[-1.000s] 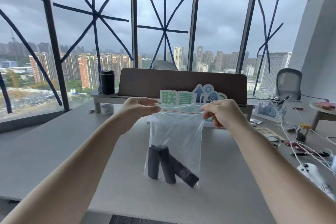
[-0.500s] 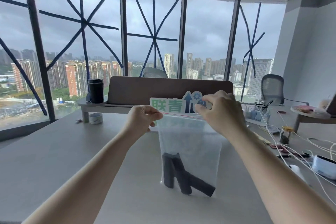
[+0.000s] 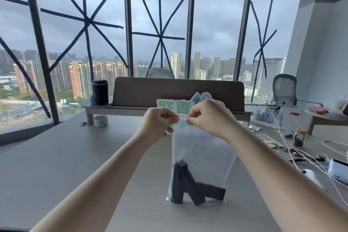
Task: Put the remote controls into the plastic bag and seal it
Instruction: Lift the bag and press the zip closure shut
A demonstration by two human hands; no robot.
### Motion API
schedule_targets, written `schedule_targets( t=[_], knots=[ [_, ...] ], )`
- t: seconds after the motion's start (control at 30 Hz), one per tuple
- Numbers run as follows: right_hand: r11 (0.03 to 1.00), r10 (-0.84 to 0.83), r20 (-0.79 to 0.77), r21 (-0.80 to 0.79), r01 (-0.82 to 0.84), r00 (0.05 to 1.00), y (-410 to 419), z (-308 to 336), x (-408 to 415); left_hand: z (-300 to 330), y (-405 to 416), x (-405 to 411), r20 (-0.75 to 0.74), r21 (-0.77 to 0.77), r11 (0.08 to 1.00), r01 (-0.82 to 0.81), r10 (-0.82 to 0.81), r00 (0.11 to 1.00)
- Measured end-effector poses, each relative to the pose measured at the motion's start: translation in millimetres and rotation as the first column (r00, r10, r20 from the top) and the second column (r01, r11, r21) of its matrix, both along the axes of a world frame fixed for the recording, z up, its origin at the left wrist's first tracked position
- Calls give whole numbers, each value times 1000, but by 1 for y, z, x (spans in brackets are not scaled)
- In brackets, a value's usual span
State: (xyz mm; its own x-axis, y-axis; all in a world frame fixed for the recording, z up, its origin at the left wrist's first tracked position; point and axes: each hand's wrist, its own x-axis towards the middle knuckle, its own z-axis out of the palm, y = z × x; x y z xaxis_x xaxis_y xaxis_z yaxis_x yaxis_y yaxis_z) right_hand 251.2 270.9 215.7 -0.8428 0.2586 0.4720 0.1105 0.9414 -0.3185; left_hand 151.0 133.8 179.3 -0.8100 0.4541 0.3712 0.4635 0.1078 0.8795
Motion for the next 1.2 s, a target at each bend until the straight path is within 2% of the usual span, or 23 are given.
schedule_targets(
  t=[0.23,0.6,0.87,1.2],
  knots=[
    [998,61,36,-31,-60,997,-3,8,-11,3,5,2,-109,-17,1000,-13,11,994],
    [999,17,21,36,-18,1000,-5,-3,-14,-3,10,1,-190,2,994,-109,107,976],
    [989,-107,43,110,102,993,22,-11,2,-6,-9,-16,-161,60,977,-207,214,963],
    [991,-109,58,83,104,992,35,-12,21,-11,-39,-40,-110,81,947,-312,319,941]
  ],
)
